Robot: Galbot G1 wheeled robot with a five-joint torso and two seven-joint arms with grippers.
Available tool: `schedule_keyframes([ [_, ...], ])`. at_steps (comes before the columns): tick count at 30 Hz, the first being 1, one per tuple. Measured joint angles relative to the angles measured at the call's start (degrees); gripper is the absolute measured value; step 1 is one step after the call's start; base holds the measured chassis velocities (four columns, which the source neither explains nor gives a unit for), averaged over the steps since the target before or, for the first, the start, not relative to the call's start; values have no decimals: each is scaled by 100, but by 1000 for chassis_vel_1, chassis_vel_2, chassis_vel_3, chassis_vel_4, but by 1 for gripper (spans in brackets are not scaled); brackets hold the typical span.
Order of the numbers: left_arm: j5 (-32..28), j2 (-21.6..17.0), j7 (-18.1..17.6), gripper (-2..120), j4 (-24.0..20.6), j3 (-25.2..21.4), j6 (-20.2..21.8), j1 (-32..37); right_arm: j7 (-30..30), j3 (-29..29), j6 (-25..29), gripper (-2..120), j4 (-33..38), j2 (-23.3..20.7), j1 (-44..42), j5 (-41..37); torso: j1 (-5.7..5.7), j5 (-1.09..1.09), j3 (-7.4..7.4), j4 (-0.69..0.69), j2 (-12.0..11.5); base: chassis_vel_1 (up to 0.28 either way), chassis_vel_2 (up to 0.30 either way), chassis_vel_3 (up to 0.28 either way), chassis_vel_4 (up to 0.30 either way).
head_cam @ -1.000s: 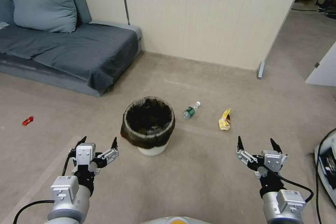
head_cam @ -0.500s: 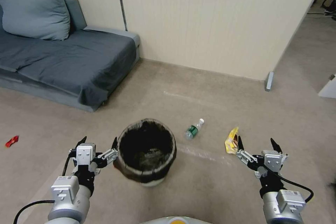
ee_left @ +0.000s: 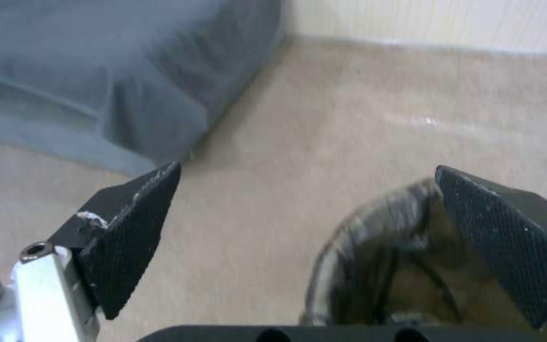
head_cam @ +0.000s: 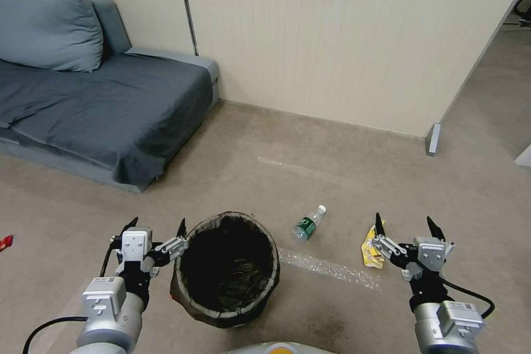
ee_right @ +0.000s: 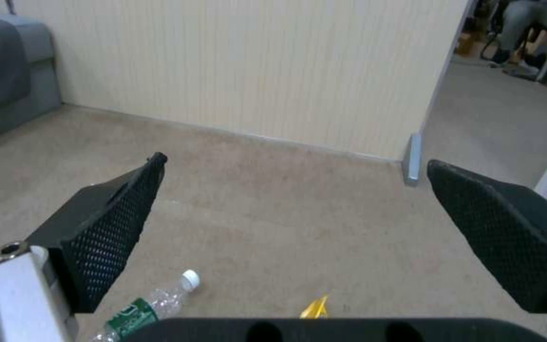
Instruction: Pick up the trash bin, then pick up the garbage from the floor and place it into the trash bin.
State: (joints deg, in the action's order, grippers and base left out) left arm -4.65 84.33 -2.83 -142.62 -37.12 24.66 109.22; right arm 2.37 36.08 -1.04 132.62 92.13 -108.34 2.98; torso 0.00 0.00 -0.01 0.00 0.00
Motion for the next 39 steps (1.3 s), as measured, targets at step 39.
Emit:
schedule_keyframes([
  [39,-303,-390,416,100,985,285,1764,-894,284,-26,-243,100,-136,0,-28,-58,0,0,1,0,0,0,0,0,0],
])
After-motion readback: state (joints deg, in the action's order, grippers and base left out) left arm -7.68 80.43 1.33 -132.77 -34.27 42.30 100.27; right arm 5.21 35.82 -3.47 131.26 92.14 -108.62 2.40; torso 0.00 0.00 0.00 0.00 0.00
